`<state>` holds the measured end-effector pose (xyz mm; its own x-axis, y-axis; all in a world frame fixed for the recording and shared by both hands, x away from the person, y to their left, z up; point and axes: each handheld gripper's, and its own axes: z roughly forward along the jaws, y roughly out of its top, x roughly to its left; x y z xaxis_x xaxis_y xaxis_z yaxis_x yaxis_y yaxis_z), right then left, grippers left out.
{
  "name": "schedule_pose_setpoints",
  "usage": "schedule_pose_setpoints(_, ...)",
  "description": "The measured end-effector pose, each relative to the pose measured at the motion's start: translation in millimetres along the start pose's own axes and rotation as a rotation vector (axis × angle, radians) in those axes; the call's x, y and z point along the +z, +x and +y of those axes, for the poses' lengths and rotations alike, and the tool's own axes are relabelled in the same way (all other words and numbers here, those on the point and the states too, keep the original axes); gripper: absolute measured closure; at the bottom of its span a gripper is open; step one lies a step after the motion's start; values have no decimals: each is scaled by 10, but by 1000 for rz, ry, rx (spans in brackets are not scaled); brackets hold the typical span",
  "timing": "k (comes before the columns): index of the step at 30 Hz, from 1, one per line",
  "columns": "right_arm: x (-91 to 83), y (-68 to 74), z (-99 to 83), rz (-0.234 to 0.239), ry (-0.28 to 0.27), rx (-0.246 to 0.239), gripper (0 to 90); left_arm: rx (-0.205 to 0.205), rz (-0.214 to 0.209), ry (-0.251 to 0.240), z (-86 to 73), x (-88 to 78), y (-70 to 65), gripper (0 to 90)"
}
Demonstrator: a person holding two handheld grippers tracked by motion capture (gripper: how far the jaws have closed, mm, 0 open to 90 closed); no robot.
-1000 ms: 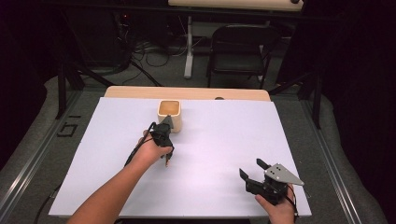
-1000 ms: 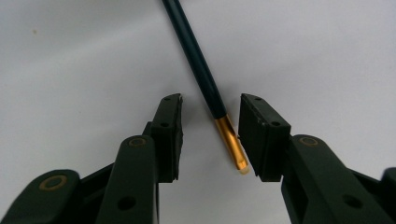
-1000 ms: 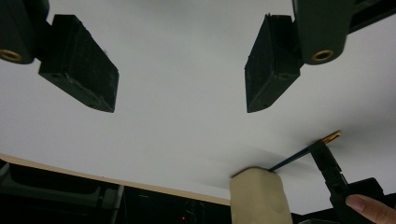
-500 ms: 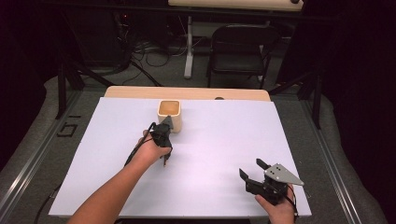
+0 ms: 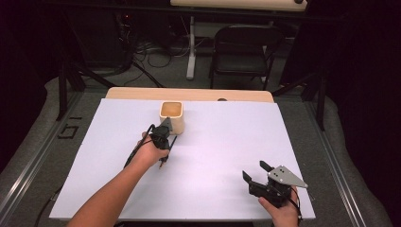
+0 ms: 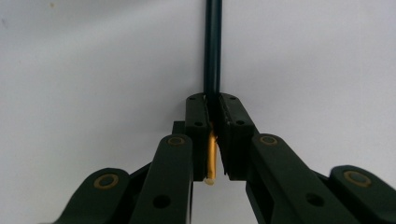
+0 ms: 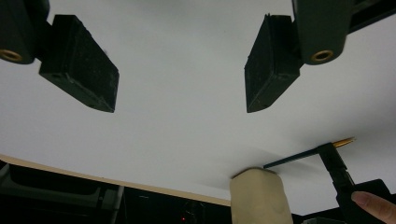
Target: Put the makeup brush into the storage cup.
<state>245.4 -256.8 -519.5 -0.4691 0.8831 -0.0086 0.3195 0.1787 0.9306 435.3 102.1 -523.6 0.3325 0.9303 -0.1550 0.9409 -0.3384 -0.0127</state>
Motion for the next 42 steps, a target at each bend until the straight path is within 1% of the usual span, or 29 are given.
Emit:
schedule_pose_setpoints(3,2,2,0,-1,-2,-2,264,11,0,5,-8,-2,5,839)
schedule_pose_setpoints(6,4,6,0,-1,0,1,264,9,1,4,-9,1,-8,841)
schedule_pose_setpoints(9,3,5,0,0,0,-1,264,18,6,6,-8,1,-14,841)
schedule_pose_setpoints(10,3,5,0,0,2,-1,264,27,11,7,-7,0,-13,842)
schedule_pose_setpoints(17,5,2,-2,0,0,3,265,33,15,2,-12,3,-28,842)
schedule_pose_setpoints(19,5,4,-1,0,0,1,265,47,17,6,-15,-2,-27,842)
schedule_pose_setpoints(21,3,4,0,0,1,1,265,51,12,4,-22,-8,-34,842)
schedule_pose_setpoints(22,3,4,-1,1,2,1,265,62,11,5,-26,-13,-34,842)
schedule_pose_setpoints(25,5,4,-2,0,0,2,265,76,7,-12,-50,-34,-53,842)
schedule_pose_setpoints(28,4,5,-1,1,2,1,264,118,6,-19,-88,-84,-75,842)
schedule_pose_setpoints(30,4,6,-1,1,3,0,265,139,7,-33,-119,-113,-88,842)
schedule_pose_setpoints(31,4,7,-1,1,2,0,265,173,14,-40,-144,-133,-97,842)
schedule_pose_setpoints(36,15,14,-2,3,0,-11,269,220,18,-46,-216,-178,-110,842)
schedule_pose_setpoints(38,17,21,-2,6,2,-15,272,232,19,-56,-236,-192,-110,841)
schedule_pose_setpoints(40,18,24,-2,7,7,-23,275,258,26,-62,-252,-208,-104,842)
schedule_pose_setpoints(42,25,30,-4,9,9,-31,276,270,27,-60,-264,-221,-103,842)
